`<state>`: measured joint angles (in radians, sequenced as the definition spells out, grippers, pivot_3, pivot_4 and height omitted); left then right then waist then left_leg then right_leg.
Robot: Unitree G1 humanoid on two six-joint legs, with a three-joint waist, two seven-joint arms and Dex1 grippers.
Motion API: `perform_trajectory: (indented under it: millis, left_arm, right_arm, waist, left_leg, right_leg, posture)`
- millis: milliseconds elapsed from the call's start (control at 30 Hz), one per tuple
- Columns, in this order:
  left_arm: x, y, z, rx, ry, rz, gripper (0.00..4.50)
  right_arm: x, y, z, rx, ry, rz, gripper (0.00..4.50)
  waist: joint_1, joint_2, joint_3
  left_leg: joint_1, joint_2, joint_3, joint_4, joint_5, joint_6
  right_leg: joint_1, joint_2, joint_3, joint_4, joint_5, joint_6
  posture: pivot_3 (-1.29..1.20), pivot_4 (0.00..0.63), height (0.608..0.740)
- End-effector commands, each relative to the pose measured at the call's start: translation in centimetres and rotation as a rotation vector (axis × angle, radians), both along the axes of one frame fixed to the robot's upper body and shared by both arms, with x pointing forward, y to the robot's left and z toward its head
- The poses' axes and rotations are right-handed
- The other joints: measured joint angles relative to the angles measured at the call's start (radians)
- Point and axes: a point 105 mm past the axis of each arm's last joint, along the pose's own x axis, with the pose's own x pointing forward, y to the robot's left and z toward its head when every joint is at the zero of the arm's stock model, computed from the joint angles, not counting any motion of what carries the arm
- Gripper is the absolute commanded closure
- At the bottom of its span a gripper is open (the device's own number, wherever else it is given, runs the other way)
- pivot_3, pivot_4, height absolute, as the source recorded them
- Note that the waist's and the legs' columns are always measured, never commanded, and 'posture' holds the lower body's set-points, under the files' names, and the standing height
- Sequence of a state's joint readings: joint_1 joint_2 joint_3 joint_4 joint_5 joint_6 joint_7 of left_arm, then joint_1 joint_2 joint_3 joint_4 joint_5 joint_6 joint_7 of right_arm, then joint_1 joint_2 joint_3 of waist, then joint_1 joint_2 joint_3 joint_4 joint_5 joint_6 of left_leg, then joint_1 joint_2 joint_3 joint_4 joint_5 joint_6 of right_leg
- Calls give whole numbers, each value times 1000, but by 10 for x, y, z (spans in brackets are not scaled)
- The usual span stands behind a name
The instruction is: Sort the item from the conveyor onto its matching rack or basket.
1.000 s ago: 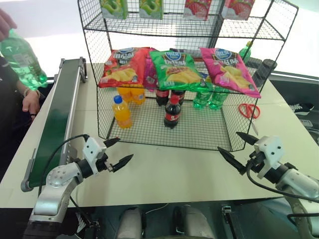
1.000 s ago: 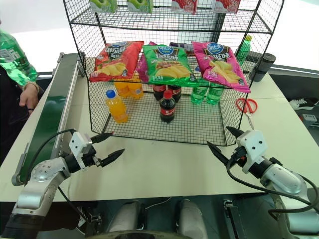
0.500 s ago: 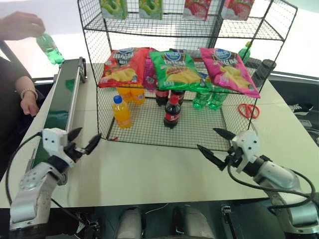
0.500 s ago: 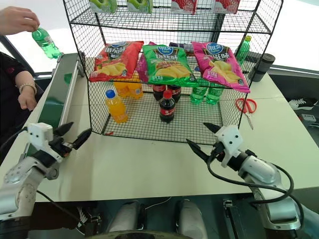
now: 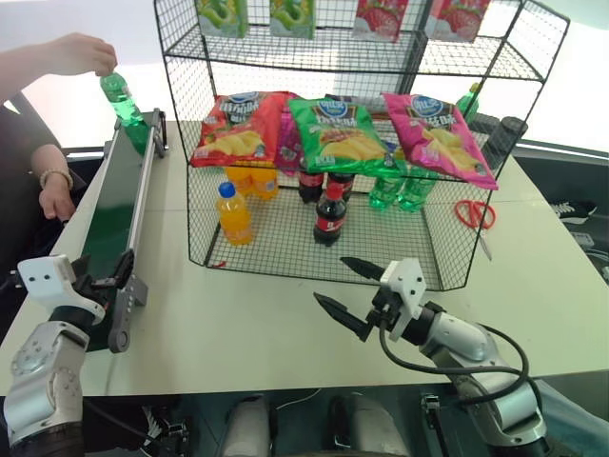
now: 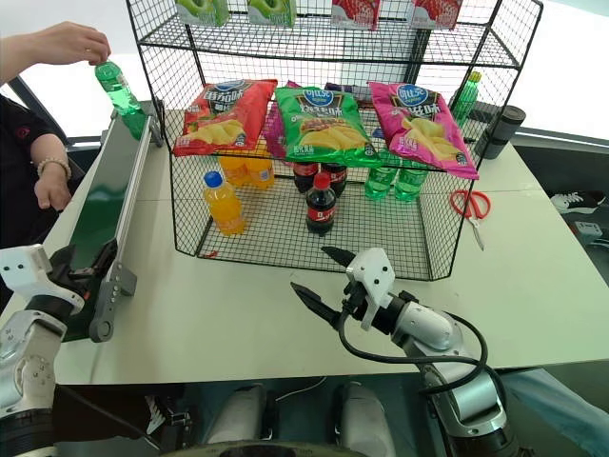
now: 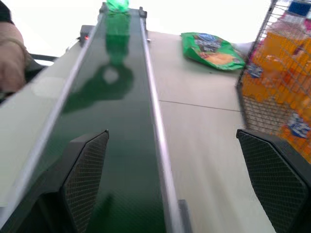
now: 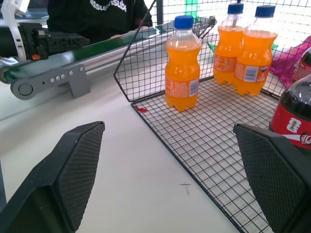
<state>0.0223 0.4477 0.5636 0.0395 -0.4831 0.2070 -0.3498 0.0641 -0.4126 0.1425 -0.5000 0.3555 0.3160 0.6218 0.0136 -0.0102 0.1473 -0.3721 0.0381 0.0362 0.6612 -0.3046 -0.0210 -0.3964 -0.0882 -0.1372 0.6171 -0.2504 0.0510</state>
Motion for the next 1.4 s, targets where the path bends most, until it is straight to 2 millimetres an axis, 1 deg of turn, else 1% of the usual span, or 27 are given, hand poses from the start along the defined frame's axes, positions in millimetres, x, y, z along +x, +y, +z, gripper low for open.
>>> perform_trajectory:
  millis: [33,267,633,900,1133,1400]
  left_arm:
    - [2,7,11,53,-49,63,0]
    - [7,3,10,46,-55,76,0]
    - [9,8,10,42,-74,107,0]
    - [8,13,9,35,-86,137,0]
    - [5,19,7,50,-83,163,0]
    - [3,19,5,50,-89,155,0]
  right_arm:
    - [1,-1,8,1,-54,7,72]
    - [-1,3,5,1,-58,10,72]
    - [5,6,15,-40,-93,-4,72]
    - [2,13,12,-17,-19,56,72]
    - [0,16,14,-11,-25,84,72]
    - [-1,18,14,-4,-21,101,72]
  waist:
    - [0,0,0]
    - [-1,0,0]
    - [0,0,0]
    - [-1,0,0]
    - [-1,0,0]
    - [-1,0,0]
  left_leg:
    - [0,0,0,0,0,0]
    - [0,0,0,0,0,0]
    - [0,0,0,0,0,0]
    - [0,1,0,0,0,0]
    - [0,1,0,0,0,0]
    - [0,1,0,0,0,0]
  right_leg:
    - [0,0,0,0,0,0]
    - [0,0,0,0,0,0]
    - [0,0,0,0,0,0]
    - [0,0,0,0,0,0]
    - [0,0,0,0,0,0]
    - [0,0,0,0,0,0]
  posture:
    - [0,150,735]
    - [0,150,735]
    - [0,150,735]
    - [0,150,735]
    - [0,150,735]
    - [0,150,735]
